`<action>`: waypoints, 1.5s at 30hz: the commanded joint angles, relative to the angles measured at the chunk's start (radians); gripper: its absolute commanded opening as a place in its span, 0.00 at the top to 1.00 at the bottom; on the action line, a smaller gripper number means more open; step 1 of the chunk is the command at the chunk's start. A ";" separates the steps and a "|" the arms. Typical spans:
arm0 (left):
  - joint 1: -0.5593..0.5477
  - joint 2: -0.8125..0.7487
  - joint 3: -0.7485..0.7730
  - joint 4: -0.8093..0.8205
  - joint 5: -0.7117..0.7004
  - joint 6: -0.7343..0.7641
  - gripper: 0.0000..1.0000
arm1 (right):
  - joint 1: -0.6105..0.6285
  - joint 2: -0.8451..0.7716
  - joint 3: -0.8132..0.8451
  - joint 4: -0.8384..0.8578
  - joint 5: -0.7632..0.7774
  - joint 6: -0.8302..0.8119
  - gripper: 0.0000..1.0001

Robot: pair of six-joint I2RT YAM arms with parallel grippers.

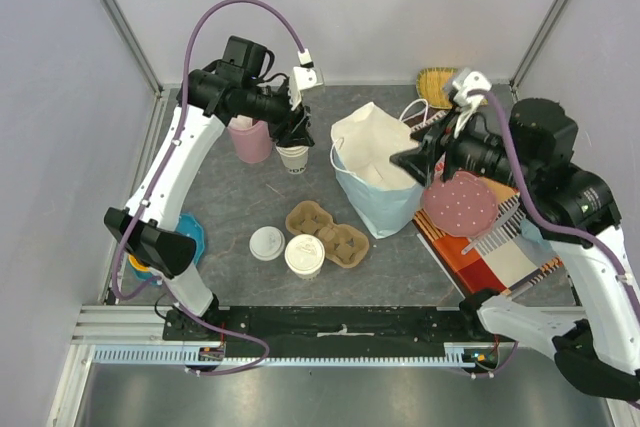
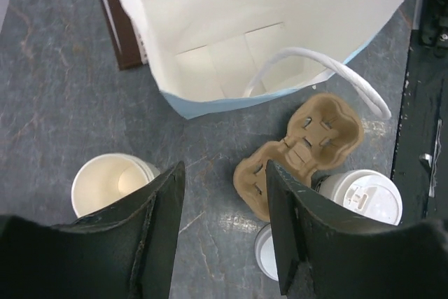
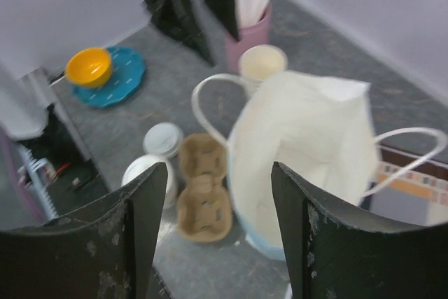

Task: Pack the takeout coffee

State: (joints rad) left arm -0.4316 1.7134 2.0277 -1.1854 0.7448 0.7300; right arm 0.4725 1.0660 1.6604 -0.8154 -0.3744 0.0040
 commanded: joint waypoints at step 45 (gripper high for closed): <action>0.004 -0.195 -0.250 0.144 -0.183 -0.296 0.43 | 0.623 0.500 -0.602 0.321 0.792 0.150 0.37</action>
State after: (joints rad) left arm -0.4313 1.5490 1.7794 -1.0668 0.5327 0.4534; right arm 1.0992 1.5158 1.0615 -0.5419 0.4511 0.1997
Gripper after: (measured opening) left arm 0.568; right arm 0.623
